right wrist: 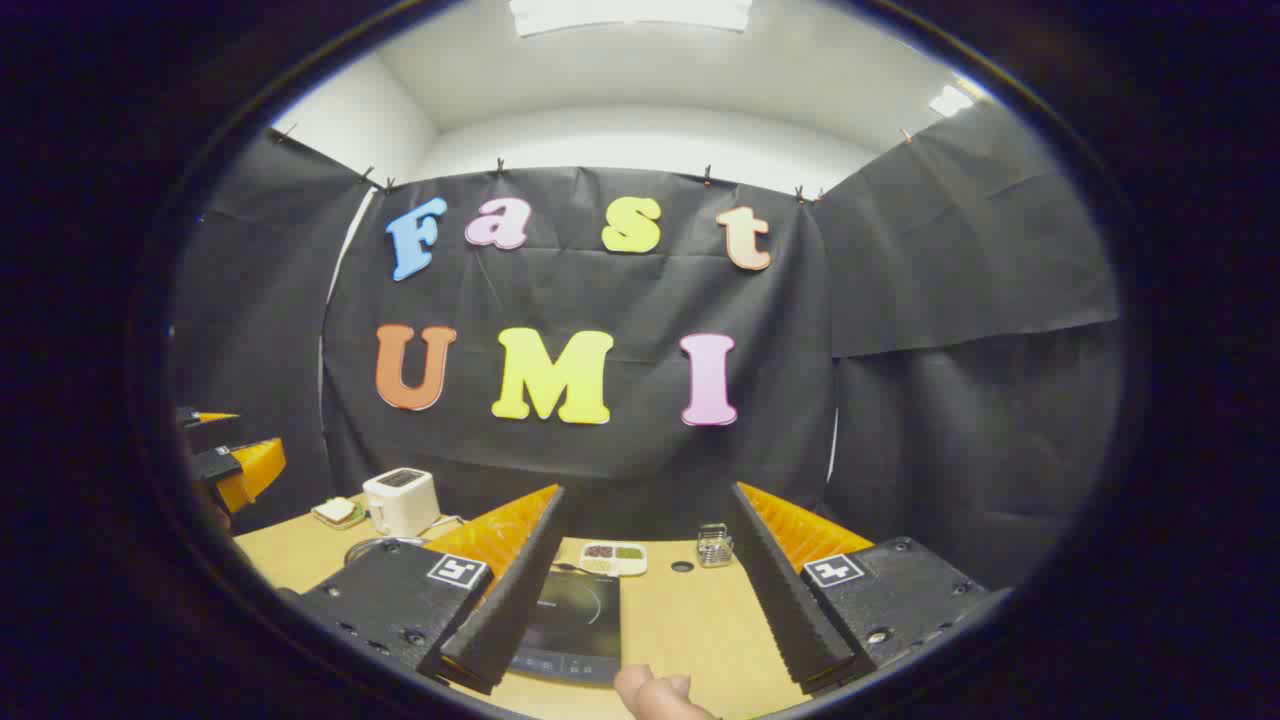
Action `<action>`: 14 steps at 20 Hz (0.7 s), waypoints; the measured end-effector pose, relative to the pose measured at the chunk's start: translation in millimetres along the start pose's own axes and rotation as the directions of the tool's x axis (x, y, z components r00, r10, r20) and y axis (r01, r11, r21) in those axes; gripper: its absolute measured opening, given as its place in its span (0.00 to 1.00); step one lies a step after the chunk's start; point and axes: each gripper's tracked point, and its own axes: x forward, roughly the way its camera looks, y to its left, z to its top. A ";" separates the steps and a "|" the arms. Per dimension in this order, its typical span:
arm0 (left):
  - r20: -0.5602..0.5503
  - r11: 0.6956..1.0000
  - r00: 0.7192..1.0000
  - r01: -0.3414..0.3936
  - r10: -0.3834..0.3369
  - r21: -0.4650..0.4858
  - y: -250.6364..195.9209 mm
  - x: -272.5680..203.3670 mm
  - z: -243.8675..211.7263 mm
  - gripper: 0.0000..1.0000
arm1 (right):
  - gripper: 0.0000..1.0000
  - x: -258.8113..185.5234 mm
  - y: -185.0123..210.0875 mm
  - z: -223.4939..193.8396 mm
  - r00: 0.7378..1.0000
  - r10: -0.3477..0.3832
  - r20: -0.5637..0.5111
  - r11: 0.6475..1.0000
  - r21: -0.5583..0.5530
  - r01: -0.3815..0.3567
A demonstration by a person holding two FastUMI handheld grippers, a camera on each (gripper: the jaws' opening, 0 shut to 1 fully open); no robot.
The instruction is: First push the handle of the pot to place it horizontally, then grasp the pot with both hands and set it on the induction cooktop.
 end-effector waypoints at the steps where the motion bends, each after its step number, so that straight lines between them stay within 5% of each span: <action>1: 0.000 1.000 1.000 -0.011 0.011 -0.005 9.3 -1.5 1.5 0.96 | 0.96 -0.3 0.4 4.6 1.000 -0.005 0.012 1.000 -0.006 0.005; 8: -0.003 1.000 1.000 -0.018 0.018 -0.026 30.7 -9.5 5.5 0.96 | 0.96 -14.1 12.9 8.5 1.000 0.012 0.013 1.000 0.019 -0.013; 14: -0.010 0.996 0.999 0.046 -0.047 -0.077 24.8 -12.3 4.5 0.96 | 1.00 -22.6 5.6 20.0 0.998 -0.028 0.052 1.000 0.009 0.028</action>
